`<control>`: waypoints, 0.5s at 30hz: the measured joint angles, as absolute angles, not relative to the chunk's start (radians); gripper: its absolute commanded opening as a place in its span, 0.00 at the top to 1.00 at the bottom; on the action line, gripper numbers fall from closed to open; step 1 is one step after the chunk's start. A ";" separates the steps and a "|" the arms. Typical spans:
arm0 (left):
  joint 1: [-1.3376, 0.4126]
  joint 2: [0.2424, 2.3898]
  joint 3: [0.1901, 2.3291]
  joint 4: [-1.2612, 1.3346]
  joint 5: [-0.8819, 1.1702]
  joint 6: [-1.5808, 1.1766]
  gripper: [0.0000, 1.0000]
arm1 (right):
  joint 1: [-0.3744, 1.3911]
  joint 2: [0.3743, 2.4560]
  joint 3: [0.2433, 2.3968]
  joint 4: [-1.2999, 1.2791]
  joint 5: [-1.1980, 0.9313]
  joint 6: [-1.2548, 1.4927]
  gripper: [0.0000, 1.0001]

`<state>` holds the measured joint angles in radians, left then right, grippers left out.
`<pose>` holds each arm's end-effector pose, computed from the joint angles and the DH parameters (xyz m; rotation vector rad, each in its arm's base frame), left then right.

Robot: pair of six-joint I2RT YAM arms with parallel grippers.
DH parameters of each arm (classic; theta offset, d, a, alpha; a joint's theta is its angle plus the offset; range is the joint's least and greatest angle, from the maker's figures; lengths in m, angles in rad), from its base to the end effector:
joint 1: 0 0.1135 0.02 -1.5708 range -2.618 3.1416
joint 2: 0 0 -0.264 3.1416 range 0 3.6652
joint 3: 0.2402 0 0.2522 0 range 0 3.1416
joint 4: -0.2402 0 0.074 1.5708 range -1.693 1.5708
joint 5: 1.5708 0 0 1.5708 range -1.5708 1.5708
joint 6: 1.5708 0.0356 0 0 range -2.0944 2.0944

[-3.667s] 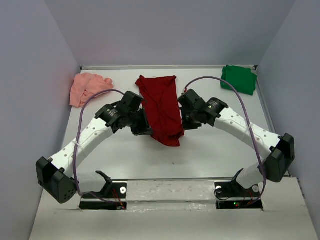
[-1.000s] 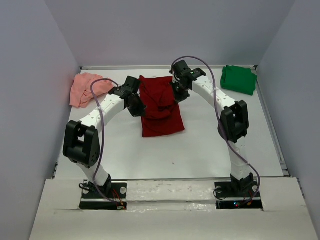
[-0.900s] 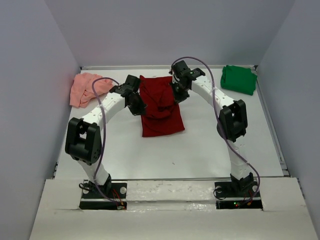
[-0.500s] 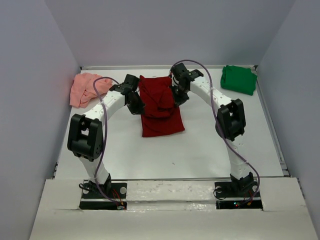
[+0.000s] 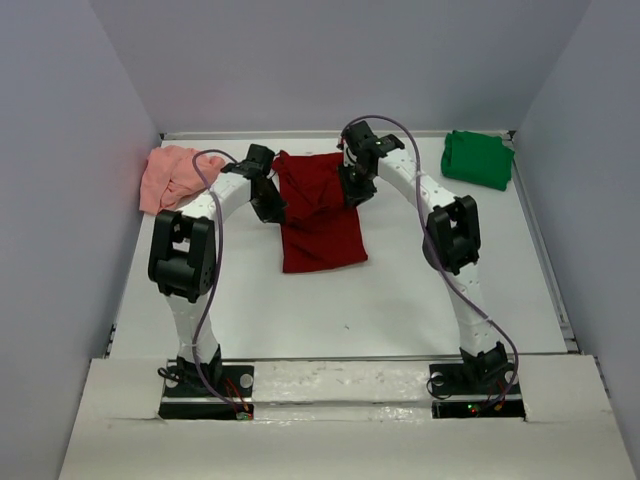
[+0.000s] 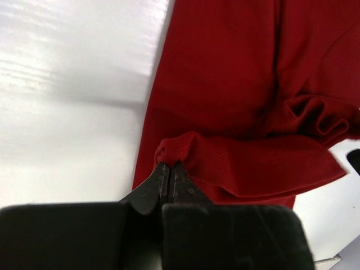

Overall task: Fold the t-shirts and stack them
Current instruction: Fold the folded rectangular tshirt in 1/3 of the way

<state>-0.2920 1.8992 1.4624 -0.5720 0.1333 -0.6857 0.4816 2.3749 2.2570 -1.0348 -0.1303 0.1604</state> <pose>0.3920 -0.1228 0.2217 -0.4699 2.6181 -0.5172 0.4453 0.2379 0.2275 -0.4797 2.7221 0.3561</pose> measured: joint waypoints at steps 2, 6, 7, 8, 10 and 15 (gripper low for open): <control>-0.286 1.935 1.479 -0.568 0.141 -0.673 1.00 | 0.476 2.389 2.281 -1.041 -0.124 0.155 0.57; -0.277 1.964 1.495 -0.566 0.159 -0.654 0.91 | 0.467 2.392 2.304 -1.045 -0.111 0.144 0.56; -0.275 1.967 1.507 -0.569 0.159 -0.649 0.87 | 0.466 2.392 2.308 -1.045 -0.108 0.140 0.56; -0.273 1.968 1.521 -0.571 0.157 -0.645 0.83 | 0.465 2.392 2.311 -1.044 -0.104 0.138 0.56; -0.273 1.968 1.556 -0.570 0.150 -0.627 0.74 | 0.465 2.392 2.315 -1.045 -0.099 0.134 0.57; -0.273 1.938 1.589 -0.545 0.112 -0.574 0.45 | 0.465 2.376 2.301 -1.047 -0.097 0.134 0.57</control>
